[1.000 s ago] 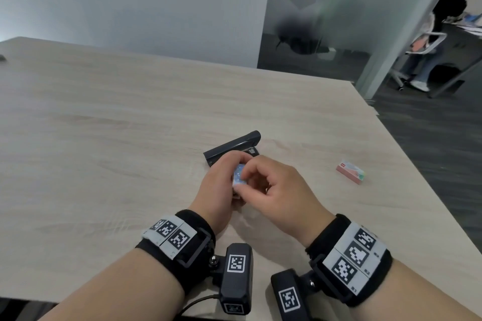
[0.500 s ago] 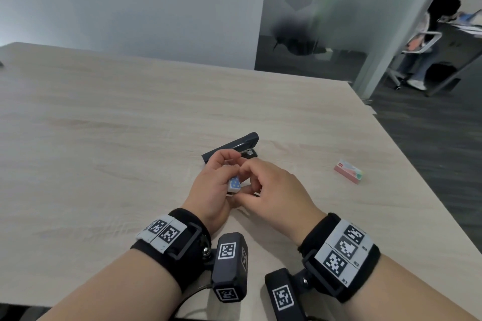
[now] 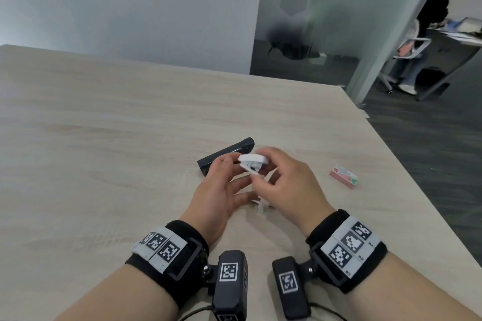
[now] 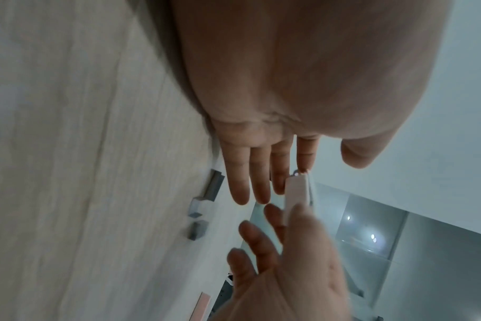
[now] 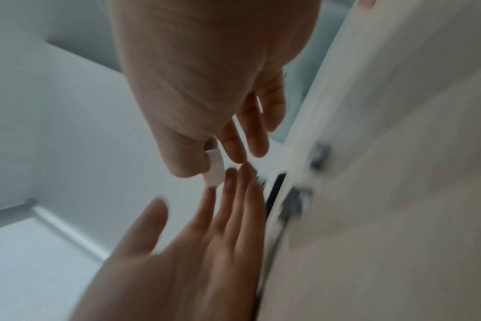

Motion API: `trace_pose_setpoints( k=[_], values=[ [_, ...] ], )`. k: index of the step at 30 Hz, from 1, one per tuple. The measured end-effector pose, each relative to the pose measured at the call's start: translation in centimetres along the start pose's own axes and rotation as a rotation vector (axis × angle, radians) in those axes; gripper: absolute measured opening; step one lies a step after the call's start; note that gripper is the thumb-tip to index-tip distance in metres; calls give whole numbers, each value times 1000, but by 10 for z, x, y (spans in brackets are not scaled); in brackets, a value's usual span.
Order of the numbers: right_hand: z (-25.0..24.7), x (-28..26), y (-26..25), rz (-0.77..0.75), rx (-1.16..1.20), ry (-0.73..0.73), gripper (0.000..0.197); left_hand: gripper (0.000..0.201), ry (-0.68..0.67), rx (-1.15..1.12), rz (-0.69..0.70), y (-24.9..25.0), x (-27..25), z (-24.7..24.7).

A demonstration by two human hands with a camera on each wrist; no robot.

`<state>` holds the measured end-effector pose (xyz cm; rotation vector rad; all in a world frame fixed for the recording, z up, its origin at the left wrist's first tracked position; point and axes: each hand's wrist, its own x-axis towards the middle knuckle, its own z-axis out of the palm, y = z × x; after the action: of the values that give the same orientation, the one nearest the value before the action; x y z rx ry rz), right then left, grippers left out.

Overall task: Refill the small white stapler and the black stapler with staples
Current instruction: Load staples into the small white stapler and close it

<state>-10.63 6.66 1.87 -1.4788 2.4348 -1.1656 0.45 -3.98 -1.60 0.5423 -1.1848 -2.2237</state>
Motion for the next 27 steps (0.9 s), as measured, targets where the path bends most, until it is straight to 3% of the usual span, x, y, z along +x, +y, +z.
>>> trace_pose_setpoints(
  k=[5,11,22,27],
  values=[
    [-20,20,46,250,-112,4,32,22,30,96,2,-1,1,1],
    [-33,35,64,357,-277,-7,18,23,-32,128,-7,-2,-2,-1],
    [-27,34,70,393,-214,-36,29,29,-46,179,24,0,-8,1],
    [-26,23,61,277,-163,107,26,30,84,164,104,3,-8,1]
  ],
)
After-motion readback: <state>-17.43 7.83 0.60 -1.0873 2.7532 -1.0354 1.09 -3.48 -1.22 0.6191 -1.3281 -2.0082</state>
